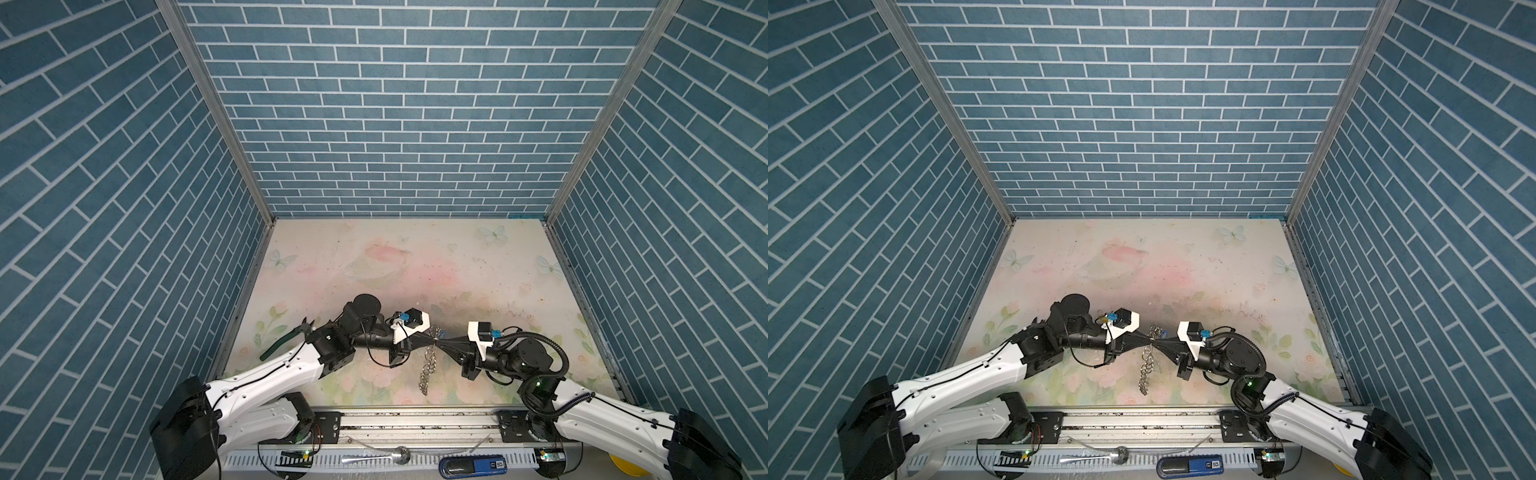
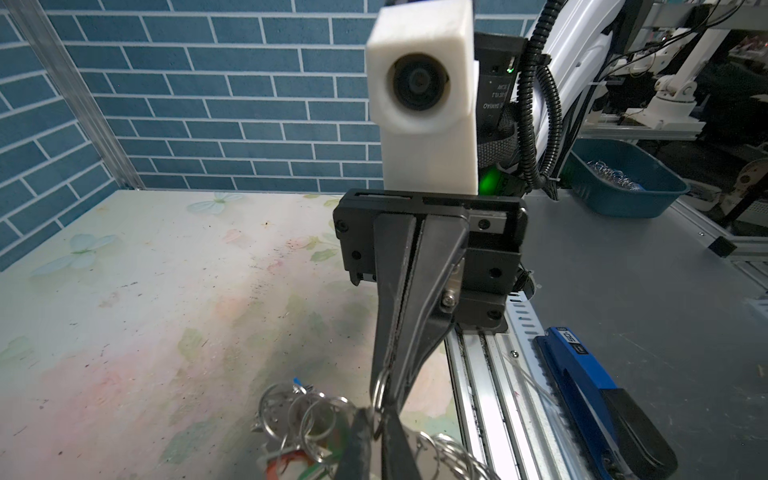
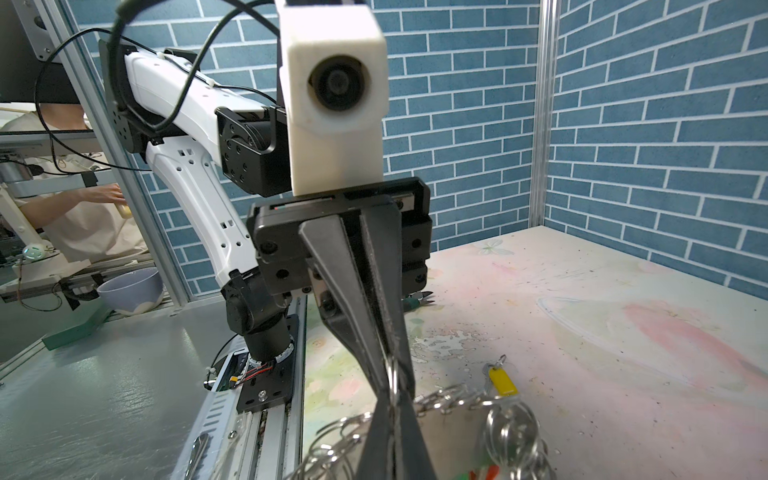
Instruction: Put the keys on the keyring
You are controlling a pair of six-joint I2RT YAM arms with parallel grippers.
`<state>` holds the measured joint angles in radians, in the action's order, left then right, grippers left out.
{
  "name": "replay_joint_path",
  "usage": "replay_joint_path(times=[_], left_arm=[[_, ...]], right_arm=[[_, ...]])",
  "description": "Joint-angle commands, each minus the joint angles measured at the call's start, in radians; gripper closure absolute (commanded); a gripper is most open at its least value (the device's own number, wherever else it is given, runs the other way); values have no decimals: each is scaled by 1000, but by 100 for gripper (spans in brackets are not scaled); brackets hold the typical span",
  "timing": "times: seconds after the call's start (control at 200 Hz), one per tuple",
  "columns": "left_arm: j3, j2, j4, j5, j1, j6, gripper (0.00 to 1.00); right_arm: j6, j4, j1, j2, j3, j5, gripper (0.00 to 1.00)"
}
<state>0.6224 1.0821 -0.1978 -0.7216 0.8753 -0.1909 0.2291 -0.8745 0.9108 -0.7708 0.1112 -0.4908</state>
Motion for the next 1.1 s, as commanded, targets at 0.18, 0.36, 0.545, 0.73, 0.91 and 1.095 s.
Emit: replay_joint_path(times=[0.18,0.36,0.545,0.73,0.91,1.095], left_arm=[[26,16,-7,-32,2,5,98],[31,-7,25,111,1,13,100],[96,-24,196,392,2,8,100],[127,-66,313,637,2,43,100],[189,-122,459,915,2,104,100],[250,-188,602,1147,1,165,100]], right_arm=[[15,-92,0,-12,1,-21,100],[-11,19,2,26,7,56,92],[-80,347,1,167,41,429,62],[-87,525,1,142,131,564,51],[-11,563,1,-100,250,629,42],[144,649,1,-437,466,601,40]])
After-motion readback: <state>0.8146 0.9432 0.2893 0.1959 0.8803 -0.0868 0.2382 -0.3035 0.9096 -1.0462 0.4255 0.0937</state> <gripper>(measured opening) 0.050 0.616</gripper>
